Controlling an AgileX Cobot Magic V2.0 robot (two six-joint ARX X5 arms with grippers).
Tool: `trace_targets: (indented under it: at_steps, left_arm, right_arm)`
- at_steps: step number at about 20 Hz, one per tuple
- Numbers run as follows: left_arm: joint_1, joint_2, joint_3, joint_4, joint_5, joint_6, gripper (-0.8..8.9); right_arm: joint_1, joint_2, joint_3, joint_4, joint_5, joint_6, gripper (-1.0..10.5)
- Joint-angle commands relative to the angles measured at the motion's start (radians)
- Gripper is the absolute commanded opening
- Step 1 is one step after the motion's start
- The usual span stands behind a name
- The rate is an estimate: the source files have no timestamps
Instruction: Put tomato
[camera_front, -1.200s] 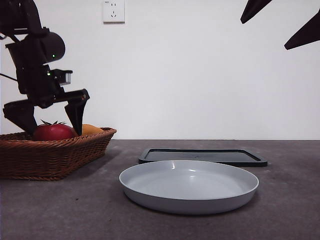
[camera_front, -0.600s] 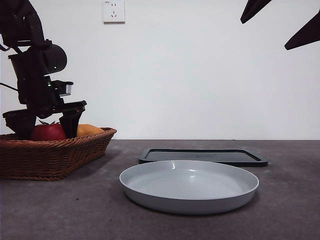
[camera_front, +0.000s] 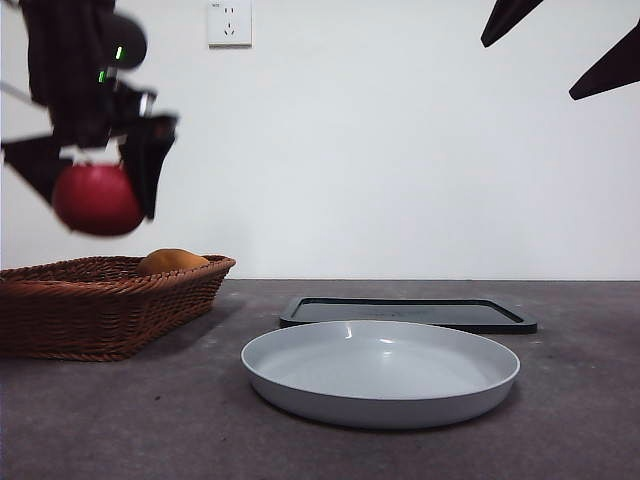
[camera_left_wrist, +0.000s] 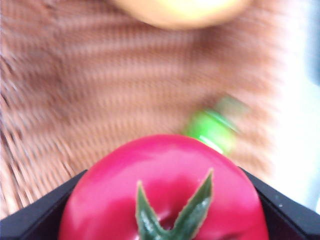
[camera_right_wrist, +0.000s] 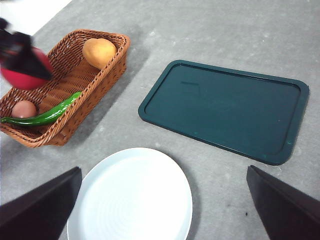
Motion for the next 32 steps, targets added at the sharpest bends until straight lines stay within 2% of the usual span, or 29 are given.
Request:
trace_targets:
  at_steps: [1, 5, 11, 16, 20, 32]
  left_arm:
    - [-0.068, -0.041, 0.031, -0.01, 0.004, -0.011, 3.39]
    - [-0.225, -0.078, 0.031, -0.008, 0.054, -0.019, 3.39]
    - [-0.455, -0.044, 0.028, 0.075, 0.054, -0.056, 3.38]
    - [-0.578, 0.044, 0.028, 0.135, 0.05, -0.067, 3.38]
    - [-0.611, 0.122, 0.028, 0.159, -0.008, -0.066, 3.38]
    - [-0.615, 0.255, 0.028, 0.201, -0.007, -0.067, 3.38]
  right_arm:
    - [0.005, 0.006, 0.016, 0.007, 0.0, 0.013, 5.5]
    - [0.004, 0.006, 0.016, 0.008, 0.0, 0.013, 5.5]
    - [0.005, 0.006, 0.016, 0.008, 0.003, 0.013, 5.5]
    - [0.004, 0.006, 0.016, 0.008, 0.003, 0.013, 5.5]
    - [0.004, 0.006, 0.016, 0.007, 0.003, 0.014, 5.5]
    - [0.004, 0.006, 0.016, 0.008, 0.004, 0.013, 5.5]
